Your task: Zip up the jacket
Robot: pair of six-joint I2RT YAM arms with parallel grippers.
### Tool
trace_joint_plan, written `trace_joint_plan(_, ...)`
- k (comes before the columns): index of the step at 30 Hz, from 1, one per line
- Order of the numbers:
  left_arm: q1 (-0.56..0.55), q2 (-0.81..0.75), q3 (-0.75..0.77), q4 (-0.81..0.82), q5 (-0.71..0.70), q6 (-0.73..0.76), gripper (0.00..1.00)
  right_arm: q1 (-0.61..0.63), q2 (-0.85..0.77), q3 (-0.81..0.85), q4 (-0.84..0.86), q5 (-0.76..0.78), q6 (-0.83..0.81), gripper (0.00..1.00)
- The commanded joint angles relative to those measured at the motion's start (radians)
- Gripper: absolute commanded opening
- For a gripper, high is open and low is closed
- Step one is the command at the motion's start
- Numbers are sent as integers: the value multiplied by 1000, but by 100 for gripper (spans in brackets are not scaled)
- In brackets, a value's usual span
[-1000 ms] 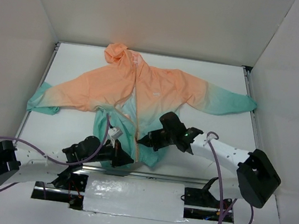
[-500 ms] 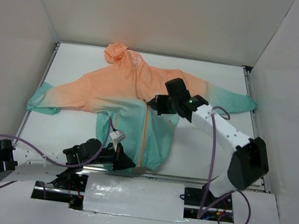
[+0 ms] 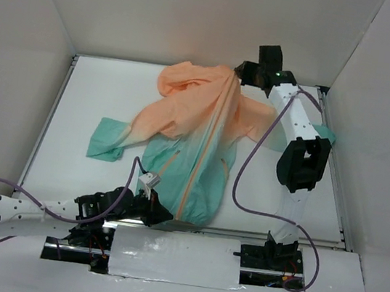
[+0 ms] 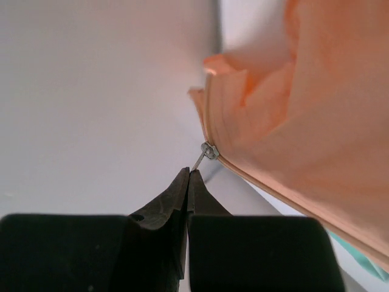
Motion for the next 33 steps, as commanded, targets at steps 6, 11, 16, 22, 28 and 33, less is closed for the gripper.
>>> trace_joint_plan(6, -59, 28, 50, -258, -164, -199, 0, -184, 71, 287, 280, 4, -168, 0)
trace_joint_plan(11, -92, 102, 64, -295, -232, -267, 0, -243, 62, 364, 357, -24, -234, 0)
trace_joint_plan(16, -93, 154, 78, -335, -307, -333, 0, -277, 60, 376, 480, -77, -298, 0)
trace_joint_plan(22, -95, 159, 93, -310, -297, -304, 1, -271, 46, 293, 512, -163, -369, 0)
trace_joint_plan(28, -95, 177, 289, -472, -315, -209, 99, -210, -118, 25, 603, -188, -618, 93)
trace_joint_plan(33, -63, 208, 527, -697, -402, -172, 99, -171, -277, -33, 443, -159, -875, 100)
